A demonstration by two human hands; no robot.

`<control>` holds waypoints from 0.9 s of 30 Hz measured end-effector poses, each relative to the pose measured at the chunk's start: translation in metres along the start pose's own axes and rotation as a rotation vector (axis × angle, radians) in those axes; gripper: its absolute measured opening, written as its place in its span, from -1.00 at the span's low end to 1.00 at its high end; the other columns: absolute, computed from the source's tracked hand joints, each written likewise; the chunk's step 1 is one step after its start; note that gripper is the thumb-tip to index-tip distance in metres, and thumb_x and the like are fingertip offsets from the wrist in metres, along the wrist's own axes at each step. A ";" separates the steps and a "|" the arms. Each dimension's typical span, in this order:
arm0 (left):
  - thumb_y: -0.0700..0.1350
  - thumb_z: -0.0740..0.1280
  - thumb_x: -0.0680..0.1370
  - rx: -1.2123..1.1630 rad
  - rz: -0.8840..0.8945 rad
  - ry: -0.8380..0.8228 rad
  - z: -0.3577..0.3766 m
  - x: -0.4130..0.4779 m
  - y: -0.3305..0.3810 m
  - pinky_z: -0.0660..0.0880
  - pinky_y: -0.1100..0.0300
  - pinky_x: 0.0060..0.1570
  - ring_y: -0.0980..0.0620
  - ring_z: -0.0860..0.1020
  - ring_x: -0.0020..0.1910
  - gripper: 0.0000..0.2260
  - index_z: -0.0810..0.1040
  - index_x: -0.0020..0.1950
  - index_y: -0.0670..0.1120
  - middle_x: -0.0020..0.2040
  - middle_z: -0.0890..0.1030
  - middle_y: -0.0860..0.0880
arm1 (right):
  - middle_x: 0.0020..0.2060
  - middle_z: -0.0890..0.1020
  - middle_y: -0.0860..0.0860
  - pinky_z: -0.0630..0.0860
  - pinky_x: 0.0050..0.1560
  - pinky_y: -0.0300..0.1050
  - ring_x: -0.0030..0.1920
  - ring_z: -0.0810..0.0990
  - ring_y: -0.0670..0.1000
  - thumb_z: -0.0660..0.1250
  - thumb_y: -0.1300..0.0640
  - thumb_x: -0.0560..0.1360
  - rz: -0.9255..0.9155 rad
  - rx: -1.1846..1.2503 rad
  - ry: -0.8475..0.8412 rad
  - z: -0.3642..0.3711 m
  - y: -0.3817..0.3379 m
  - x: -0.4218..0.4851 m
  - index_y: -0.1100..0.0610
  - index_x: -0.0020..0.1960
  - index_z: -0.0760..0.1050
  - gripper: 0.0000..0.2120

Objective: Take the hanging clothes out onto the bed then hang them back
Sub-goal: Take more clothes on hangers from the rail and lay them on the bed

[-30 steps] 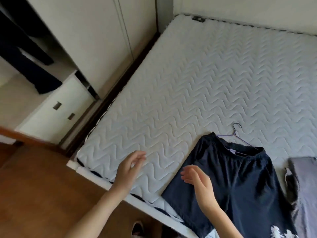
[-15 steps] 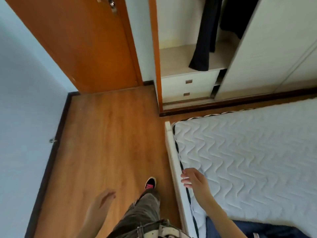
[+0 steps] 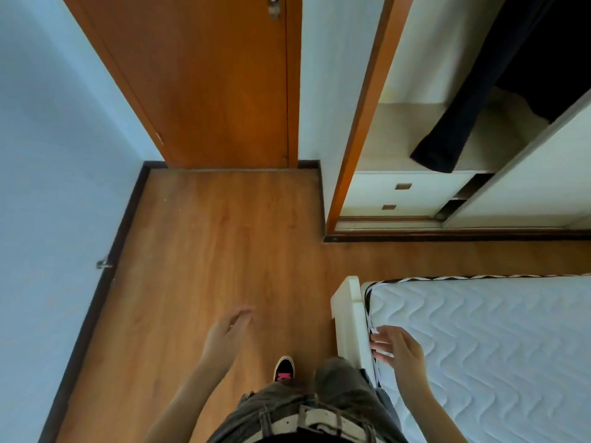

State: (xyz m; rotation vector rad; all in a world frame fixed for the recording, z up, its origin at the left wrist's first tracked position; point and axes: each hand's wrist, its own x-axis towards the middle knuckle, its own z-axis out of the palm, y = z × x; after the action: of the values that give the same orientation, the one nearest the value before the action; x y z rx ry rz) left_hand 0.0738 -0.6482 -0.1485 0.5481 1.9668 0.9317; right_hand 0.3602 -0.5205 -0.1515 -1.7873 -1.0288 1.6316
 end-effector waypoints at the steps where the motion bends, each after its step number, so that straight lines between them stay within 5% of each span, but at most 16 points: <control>1: -0.08 0.21 0.62 -0.008 0.041 -0.009 0.001 0.021 0.016 0.48 0.17 0.05 0.14 0.61 -0.01 -0.81 0.61 0.02 0.11 -0.09 0.67 0.15 | -0.13 0.66 0.25 0.60 -0.14 -0.05 -0.09 0.64 0.25 0.14 0.23 0.64 -0.008 -0.002 0.035 0.000 -0.007 0.006 0.31 -0.02 0.54 -0.76; 14: -0.05 0.22 0.62 0.038 -0.002 -0.117 0.042 0.238 0.152 0.51 0.06 0.18 0.07 0.61 0.08 -0.83 0.62 0.03 0.09 0.01 0.68 0.06 | -0.18 0.64 0.23 0.58 -0.21 -0.06 -0.24 0.63 0.14 0.12 0.24 0.64 0.040 0.186 0.096 0.041 -0.150 0.202 0.30 -0.02 0.56 -0.75; 21: -0.03 0.20 0.63 0.114 -0.021 -0.138 0.034 0.312 0.203 0.51 0.02 0.15 0.03 0.63 0.05 -0.82 0.61 0.05 0.07 -0.04 0.69 0.04 | -0.15 0.67 0.21 0.61 -0.01 0.08 -0.14 0.65 0.16 0.16 0.21 0.63 -0.047 0.222 0.099 0.048 -0.252 0.295 0.25 0.02 0.58 -0.77; 27: 0.06 0.23 0.61 0.240 0.011 -0.372 0.073 0.388 0.269 0.45 0.02 0.26 0.05 0.57 0.16 -0.80 0.61 0.10 0.06 0.11 0.64 0.07 | -0.18 0.66 0.18 0.61 -0.06 0.04 -0.15 0.65 0.14 0.12 0.22 0.64 -0.077 0.289 0.243 0.041 -0.280 0.323 0.26 0.03 0.59 -0.73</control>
State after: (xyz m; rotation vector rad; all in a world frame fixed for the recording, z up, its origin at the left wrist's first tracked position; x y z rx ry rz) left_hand -0.0627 -0.1903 -0.1651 0.8068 1.7437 0.5527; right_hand 0.2635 -0.1028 -0.1308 -1.6784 -0.7039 1.3951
